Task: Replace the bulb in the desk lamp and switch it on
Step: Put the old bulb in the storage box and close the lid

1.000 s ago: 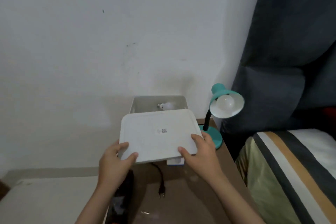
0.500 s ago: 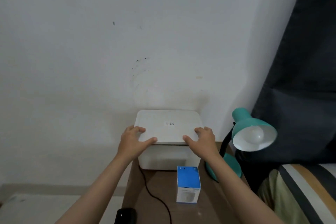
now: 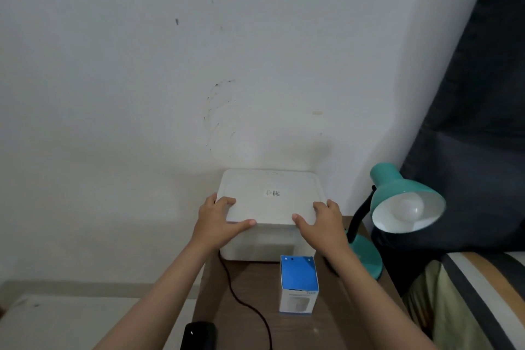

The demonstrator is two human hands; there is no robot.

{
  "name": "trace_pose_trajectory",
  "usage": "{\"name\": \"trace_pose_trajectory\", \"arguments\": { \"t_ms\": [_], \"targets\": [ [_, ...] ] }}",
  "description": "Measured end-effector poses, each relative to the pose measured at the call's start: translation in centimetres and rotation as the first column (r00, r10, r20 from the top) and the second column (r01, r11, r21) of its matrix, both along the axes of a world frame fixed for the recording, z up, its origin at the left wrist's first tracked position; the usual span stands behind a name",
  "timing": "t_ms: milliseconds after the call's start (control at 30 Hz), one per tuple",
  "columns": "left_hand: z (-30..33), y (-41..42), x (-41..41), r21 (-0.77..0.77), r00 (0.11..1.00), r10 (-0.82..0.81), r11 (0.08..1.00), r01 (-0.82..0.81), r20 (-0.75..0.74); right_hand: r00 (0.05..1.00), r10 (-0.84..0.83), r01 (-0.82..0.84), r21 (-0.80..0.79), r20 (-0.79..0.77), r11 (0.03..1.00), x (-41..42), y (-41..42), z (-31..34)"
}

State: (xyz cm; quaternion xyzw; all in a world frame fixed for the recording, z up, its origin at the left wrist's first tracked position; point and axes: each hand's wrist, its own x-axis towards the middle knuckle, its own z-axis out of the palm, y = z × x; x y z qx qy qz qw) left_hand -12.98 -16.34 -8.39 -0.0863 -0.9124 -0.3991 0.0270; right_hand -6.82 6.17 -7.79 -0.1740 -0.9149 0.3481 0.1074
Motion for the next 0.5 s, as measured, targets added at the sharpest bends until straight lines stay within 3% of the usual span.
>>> {"name": "trace_pose_trajectory", "arguments": {
  "t_ms": [500],
  "targets": [
    [0.38, -0.24, 0.26, -0.022, 1.0, 0.021, 1.0, -0.02, 0.018, 0.994, 0.099, -0.102, 0.075, 0.043, 0.992, -0.89, 0.93, -0.68]
  ]
}}
